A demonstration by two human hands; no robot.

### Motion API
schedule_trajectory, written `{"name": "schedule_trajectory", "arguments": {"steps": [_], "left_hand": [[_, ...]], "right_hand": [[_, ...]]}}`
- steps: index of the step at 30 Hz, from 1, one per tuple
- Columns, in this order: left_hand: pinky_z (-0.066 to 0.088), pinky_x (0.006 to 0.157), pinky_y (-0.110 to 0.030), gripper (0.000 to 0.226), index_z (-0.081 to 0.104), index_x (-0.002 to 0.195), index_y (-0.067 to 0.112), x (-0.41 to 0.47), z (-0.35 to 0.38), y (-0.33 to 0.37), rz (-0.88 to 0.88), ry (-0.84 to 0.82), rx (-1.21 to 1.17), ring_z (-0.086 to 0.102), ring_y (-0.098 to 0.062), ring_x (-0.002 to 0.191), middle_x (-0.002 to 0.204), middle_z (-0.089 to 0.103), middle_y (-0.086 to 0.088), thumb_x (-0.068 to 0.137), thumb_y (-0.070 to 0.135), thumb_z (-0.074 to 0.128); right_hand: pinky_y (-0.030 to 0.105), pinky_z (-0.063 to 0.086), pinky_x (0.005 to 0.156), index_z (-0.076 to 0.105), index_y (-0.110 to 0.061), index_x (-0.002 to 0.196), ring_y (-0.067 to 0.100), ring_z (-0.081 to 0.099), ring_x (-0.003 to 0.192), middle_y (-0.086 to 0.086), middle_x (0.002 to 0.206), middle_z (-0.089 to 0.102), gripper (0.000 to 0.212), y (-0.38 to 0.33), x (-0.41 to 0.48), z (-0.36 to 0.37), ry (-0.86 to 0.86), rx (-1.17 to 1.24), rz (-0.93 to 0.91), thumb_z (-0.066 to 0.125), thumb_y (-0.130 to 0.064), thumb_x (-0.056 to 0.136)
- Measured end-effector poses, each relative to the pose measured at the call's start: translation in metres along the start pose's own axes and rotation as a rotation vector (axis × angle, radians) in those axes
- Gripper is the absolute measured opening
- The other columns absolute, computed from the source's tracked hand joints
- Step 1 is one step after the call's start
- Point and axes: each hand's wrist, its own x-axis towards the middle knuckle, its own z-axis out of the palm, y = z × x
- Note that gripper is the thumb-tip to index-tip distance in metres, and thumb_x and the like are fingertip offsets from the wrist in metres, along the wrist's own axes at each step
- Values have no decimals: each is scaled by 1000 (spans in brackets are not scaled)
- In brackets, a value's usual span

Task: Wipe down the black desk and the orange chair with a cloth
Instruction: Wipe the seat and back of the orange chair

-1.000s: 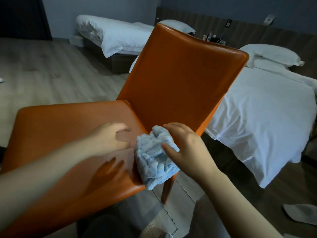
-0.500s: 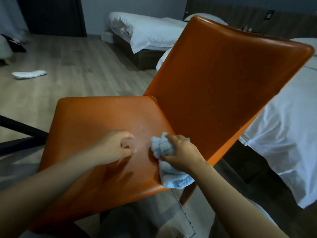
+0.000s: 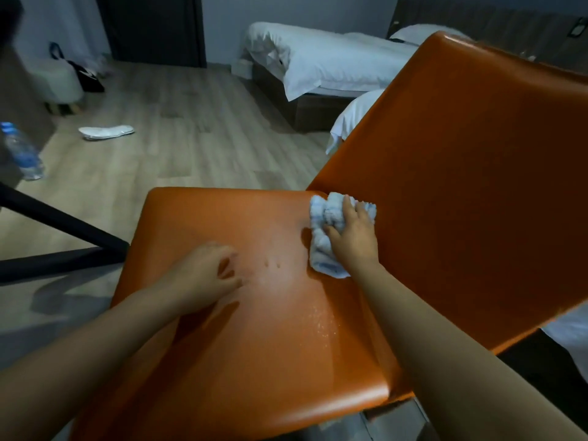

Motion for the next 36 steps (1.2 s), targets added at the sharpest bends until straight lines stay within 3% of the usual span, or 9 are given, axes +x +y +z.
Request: {"name": "schedule_trajectory", "arguments": {"steps": [3,7,9,13,19,24,29,31,36], "left_hand": [[43,91,-26,55,46,138,22,9,-5,-13,-28,30,21,47,-13,114,130,50,4,90,44,60],[40,81,-23,53,47,136,25,21,-11,-32,-59,65,13,47,-9,107,120,51,9,89,47,59],[37,85,-23,56,46,138,25,26,-14,-42,-73,79,19,45,-9,111,127,51,8,88,48,59],[37,102,-31,61,44,140,26,30,-21,-65,-99,109,13,40,-15,129,146,40,5,86,49,61],[36,106,-32,61,47,139,24,16,-34,-101,-201,170,-7,38,-13,132,148,37,6,85,48,63],[47,93,-27,52,55,130,22,-8,-38,-123,-288,237,-138,51,-6,108,127,50,6,84,43,66],[50,85,-23,52,54,132,25,-31,-33,-128,-350,246,-285,54,0,102,120,51,11,84,41,68],[51,87,-24,54,52,135,26,-36,-31,-127,-354,228,-315,53,0,103,122,49,12,85,41,67],[52,90,-31,51,56,130,23,-33,-38,-121,-367,227,-350,55,-5,104,120,52,8,84,43,67]], "right_hand": [[38,12,118,18,-12,150,27,11,145,12,156,21,67,-5,25,20,-25,34,49,42,-42,96],[43,19,116,24,-12,148,28,21,142,14,151,30,66,-25,53,36,-46,40,60,41,-44,92],[46,27,111,29,-14,145,30,31,136,15,147,36,63,-42,65,44,-80,34,49,41,-43,90],[46,44,92,46,-11,125,32,56,108,15,117,59,43,-89,82,63,-142,112,-59,36,-35,90],[44,43,97,39,-17,136,28,53,115,10,128,54,49,-165,87,96,-234,126,-205,41,-38,91],[43,46,91,45,-19,126,26,58,105,6,116,60,42,-229,77,122,-272,163,-304,38,-37,89],[37,48,79,54,-15,107,22,58,94,4,100,63,27,-277,59,133,-286,140,-468,43,-24,83],[33,48,83,56,-17,102,19,57,95,2,99,61,22,-287,52,131,-331,83,-534,44,-23,83],[36,50,83,61,-26,112,18,61,94,-1,100,67,32,-284,45,104,-403,277,-508,50,-17,83]]}}
